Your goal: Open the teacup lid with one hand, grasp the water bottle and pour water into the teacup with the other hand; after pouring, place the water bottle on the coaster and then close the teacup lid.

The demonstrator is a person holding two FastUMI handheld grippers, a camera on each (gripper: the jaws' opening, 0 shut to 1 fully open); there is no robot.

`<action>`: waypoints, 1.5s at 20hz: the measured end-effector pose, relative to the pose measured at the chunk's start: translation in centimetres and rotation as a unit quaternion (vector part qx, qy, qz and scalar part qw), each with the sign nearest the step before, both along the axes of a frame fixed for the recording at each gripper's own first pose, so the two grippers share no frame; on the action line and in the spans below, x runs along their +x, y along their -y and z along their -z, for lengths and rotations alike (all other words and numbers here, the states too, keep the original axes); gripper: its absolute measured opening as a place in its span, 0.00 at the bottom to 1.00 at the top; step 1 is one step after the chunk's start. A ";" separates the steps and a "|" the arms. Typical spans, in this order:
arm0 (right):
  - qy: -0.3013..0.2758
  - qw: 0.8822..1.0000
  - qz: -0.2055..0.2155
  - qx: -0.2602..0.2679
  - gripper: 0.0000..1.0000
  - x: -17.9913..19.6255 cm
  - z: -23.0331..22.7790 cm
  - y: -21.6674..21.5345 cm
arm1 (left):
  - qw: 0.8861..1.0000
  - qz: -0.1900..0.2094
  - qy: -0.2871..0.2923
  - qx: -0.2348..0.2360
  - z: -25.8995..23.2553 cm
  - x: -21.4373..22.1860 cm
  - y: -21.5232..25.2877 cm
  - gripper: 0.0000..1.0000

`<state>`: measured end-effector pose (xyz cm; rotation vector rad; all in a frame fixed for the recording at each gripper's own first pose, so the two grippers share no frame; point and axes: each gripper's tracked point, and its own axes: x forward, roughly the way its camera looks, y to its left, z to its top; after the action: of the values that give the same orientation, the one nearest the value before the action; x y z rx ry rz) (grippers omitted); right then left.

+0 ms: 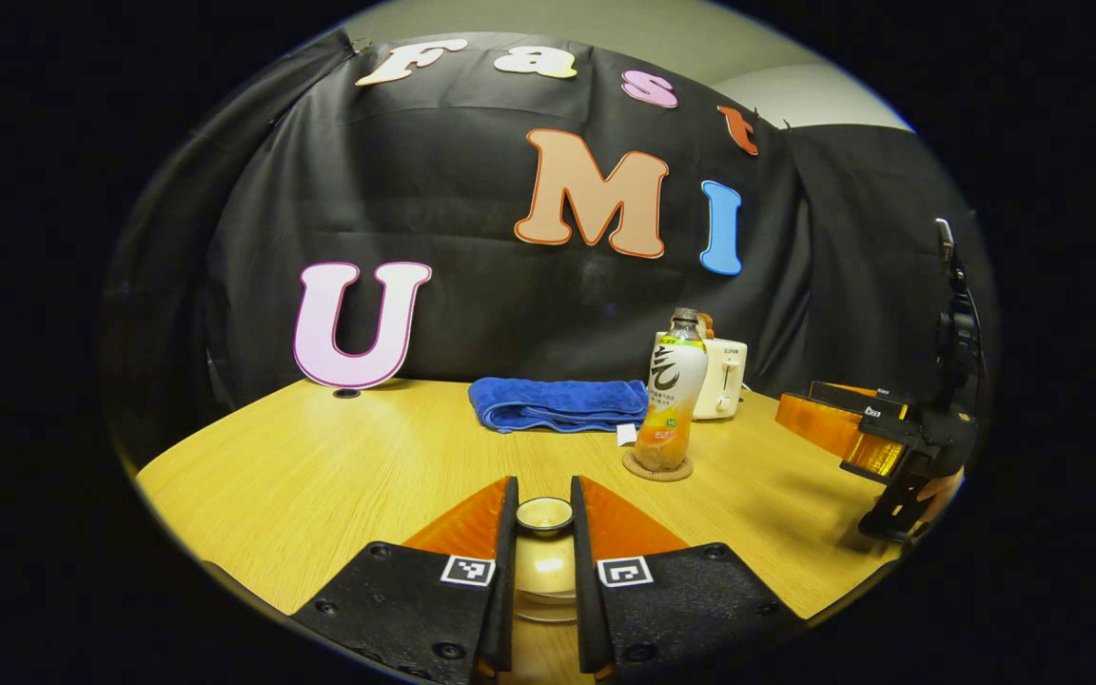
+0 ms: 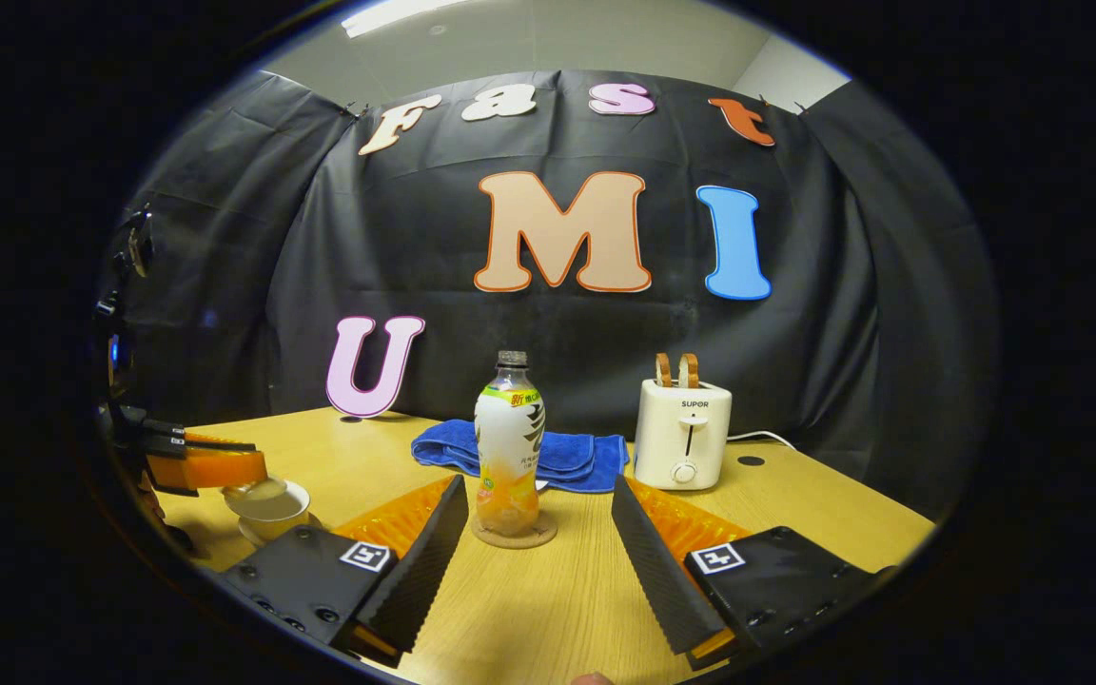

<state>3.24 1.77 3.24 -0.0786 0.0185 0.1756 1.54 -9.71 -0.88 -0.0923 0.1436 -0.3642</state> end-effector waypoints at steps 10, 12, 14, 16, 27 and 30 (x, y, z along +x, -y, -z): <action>-0.008 1.000 0.004 0.016 0.98 -0.3 0.7 0.8 | 1.000 0.012 0.002 0.020 0.8 0.5 1.3 0.24; -0.011 1.000 0.004 0.016 0.97 -0.3 0.8 0.9 | 1.000 0.014 0.007 0.023 0.7 0.5 1.5 0.23; -0.014 1.000 0.005 0.017 1.00 -0.3 1.1 0.9 | 0.999 0.015 0.011 0.027 0.7 0.5 1.7 0.26; -0.016 1.000 0.005 0.018 0.93 -0.3 1.3 0.9 | 0.999 0.015 0.014 0.029 0.7 0.3 1.5 0.27; -0.004 0.999 -0.005 0.033 0.93 -1.5 -0.1 -0.2 | 0.999 -0.004 0.039 0.028 -0.7 -0.4 0.8 0.73; 0.003 0.999 -0.005 0.031 0.97 -2.2 -0.3 -0.5 | 0.998 -0.013 0.054 0.032 -1.8 -1.0 0.3 0.82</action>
<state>1.03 2.30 3.58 -0.0170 0.0073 0.1858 0.50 -10.01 0.90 -0.0117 0.0463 -0.3377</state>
